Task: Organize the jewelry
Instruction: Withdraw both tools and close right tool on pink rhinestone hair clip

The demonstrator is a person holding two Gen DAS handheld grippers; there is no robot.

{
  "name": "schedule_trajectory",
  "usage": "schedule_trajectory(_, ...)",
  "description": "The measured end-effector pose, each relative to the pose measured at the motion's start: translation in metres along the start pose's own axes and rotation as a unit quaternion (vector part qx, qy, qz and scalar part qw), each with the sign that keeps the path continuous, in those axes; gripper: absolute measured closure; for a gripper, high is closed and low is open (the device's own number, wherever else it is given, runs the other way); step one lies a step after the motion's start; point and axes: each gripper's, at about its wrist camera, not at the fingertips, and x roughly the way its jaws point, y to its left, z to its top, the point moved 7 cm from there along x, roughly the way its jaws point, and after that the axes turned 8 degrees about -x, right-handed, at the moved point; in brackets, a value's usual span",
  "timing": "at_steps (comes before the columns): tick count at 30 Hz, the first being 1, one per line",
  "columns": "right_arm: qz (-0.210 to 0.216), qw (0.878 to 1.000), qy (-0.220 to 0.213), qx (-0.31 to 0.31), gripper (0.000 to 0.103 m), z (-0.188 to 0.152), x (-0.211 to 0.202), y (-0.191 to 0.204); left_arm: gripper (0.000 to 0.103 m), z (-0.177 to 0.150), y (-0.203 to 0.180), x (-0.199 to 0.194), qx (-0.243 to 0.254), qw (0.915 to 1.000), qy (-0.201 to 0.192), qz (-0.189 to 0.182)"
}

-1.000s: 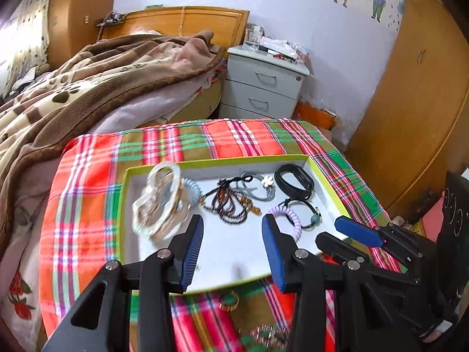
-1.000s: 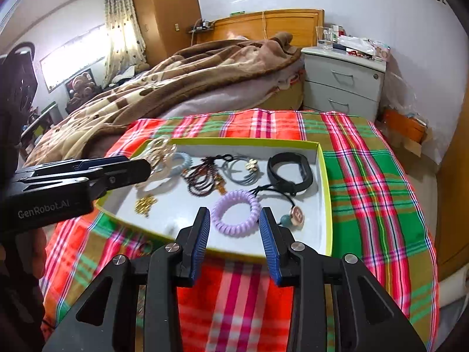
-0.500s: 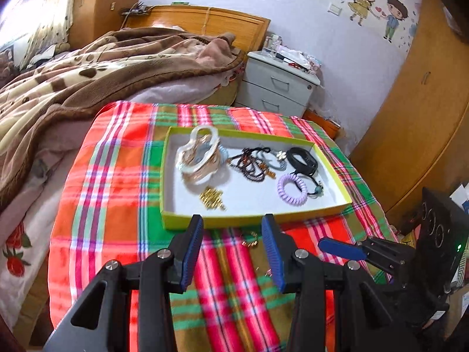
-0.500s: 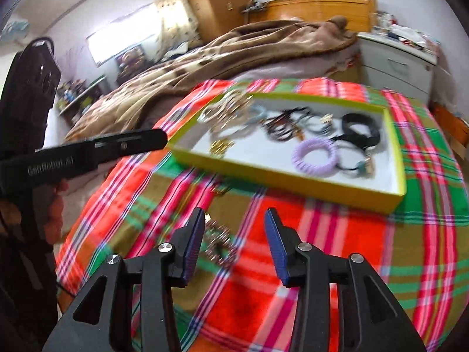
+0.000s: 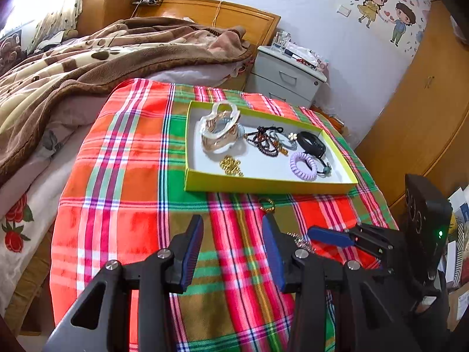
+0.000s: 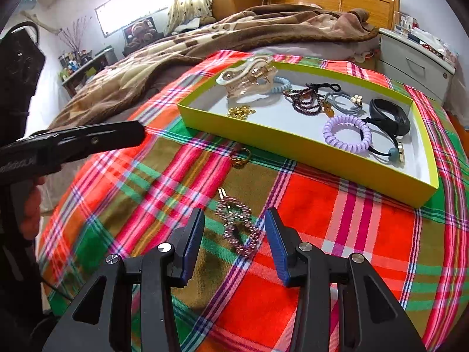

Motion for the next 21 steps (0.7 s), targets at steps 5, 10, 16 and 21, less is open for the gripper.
schedule_trajectory(5,-0.01,1.0,0.005,-0.014,0.059,0.0,0.002,0.003,0.06,-0.005,0.007,0.002,-0.009,0.9999,0.006,0.002)
schedule_trajectory(10,-0.033,0.999,0.01,-0.037,0.059,-0.002,0.003,0.008,0.06,-0.007,0.008,0.003,-0.01,0.9999,0.01,0.002)
schedule_trajectory(16,-0.052,0.997,0.017,-0.058,0.06,-0.004,0.003,0.015,0.06,-0.01,0.005,0.008,-0.006,0.9998,0.016,0.001)
schedule_trajectory(21,-0.058,0.997,0.013,-0.054,0.075,-0.006,-0.001,0.012,0.06,-0.013,0.003,0.012,-0.004,0.9997,0.022,0.002)
